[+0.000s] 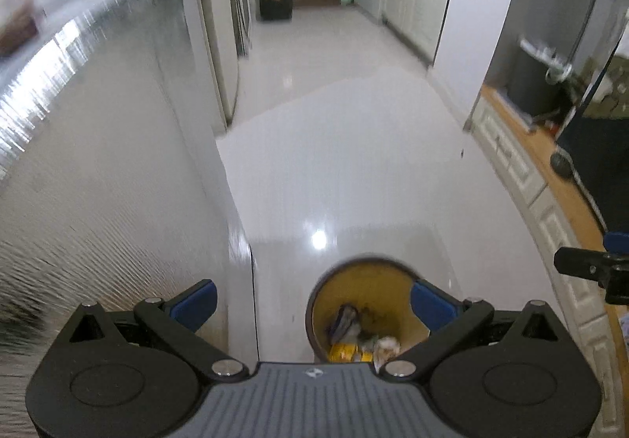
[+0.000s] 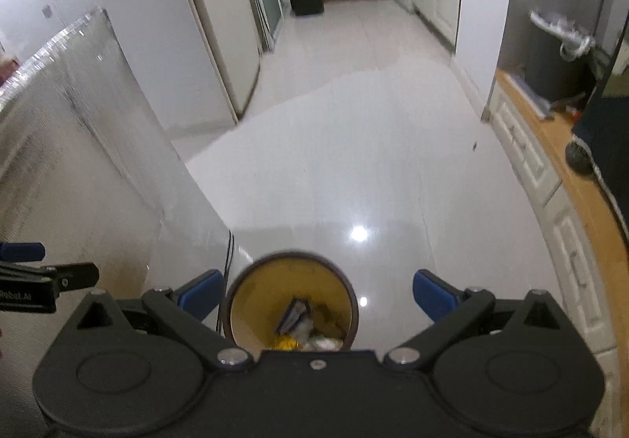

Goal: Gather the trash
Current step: 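Move both tools back toward the counter, then approach the teal bottle cap with left tool while right tool approaches the clear bag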

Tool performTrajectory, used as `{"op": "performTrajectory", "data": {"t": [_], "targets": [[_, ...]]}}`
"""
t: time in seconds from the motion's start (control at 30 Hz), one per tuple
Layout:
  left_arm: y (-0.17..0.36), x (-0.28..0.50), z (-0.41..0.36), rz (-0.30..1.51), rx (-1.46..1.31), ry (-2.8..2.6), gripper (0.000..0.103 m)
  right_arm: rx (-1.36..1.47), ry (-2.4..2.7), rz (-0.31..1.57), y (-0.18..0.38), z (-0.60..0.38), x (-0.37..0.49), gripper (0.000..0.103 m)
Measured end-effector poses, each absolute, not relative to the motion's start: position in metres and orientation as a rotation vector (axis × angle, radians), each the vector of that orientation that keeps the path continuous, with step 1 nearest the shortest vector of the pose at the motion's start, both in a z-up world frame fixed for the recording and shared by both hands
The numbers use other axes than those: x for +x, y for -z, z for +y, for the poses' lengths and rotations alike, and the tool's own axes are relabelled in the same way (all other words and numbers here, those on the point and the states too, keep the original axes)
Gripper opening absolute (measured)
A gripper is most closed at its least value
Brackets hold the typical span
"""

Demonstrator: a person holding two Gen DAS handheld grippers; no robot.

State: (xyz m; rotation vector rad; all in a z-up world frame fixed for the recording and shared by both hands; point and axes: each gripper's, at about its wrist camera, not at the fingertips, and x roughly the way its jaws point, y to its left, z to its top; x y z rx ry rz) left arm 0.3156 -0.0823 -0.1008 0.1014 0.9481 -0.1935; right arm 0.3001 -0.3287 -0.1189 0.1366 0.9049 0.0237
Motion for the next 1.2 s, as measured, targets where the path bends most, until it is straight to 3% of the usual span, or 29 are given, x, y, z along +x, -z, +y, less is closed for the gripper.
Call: {"op": "performTrajectory", "data": {"t": [0.77,1.2], "targets": [[-0.046,0.229,-0.073,0.474,0.006,0.218,0.103,0.083,-0.071,0.366,-0.017,-0.318,0.223,0.103],[-0.123,0.195,-0.022,0.290,0.071,0.194,0.103,0.088,-0.201,0.155,-0.075,-0.268,0.204,0.103]]}}
